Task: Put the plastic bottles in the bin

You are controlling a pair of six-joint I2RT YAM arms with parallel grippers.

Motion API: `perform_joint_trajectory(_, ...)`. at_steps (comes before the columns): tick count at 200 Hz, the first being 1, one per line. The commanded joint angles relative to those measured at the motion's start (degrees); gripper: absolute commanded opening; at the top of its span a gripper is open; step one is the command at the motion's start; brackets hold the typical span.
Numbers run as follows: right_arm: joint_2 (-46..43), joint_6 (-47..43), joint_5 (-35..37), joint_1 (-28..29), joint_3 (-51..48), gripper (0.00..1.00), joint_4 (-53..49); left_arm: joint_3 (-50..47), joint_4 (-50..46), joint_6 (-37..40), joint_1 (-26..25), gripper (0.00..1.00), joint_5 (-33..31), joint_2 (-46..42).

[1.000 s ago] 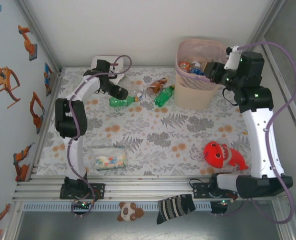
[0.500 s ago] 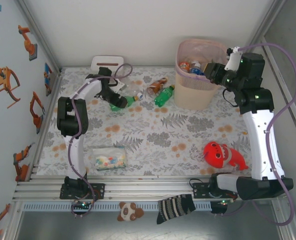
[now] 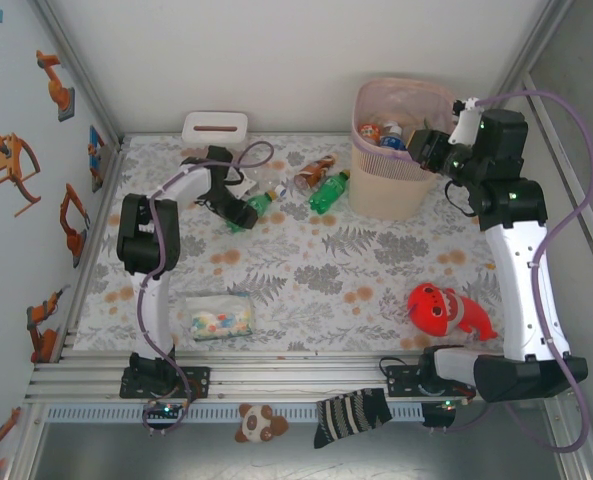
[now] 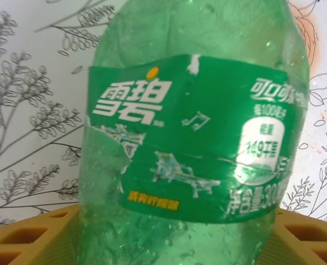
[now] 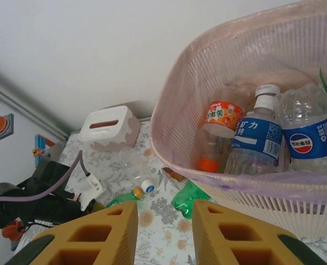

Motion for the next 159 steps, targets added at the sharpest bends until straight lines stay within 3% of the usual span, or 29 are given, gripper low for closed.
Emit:
perform_joint_trajectory(1, -1.3, 0.5, -0.7, -0.2, -0.5, 0.32, 0.7, -1.4, -0.9, -0.5, -0.6, 0.68, 0.3, -3.0)
perform_joint_trajectory(91, -2.5, 1.9, -1.7, -0.2, -0.7, 0.32, 1.7, -5.8, 0.6, -1.6, -2.2, 0.50, 1.4, -7.5)
perform_joint_trajectory(159, -4.1, 4.7, -6.7, -0.1, -2.5, 0.32, 6.4, -12.3, 4.9, -4.9, -2.6, 0.48, 10.5, -17.1)
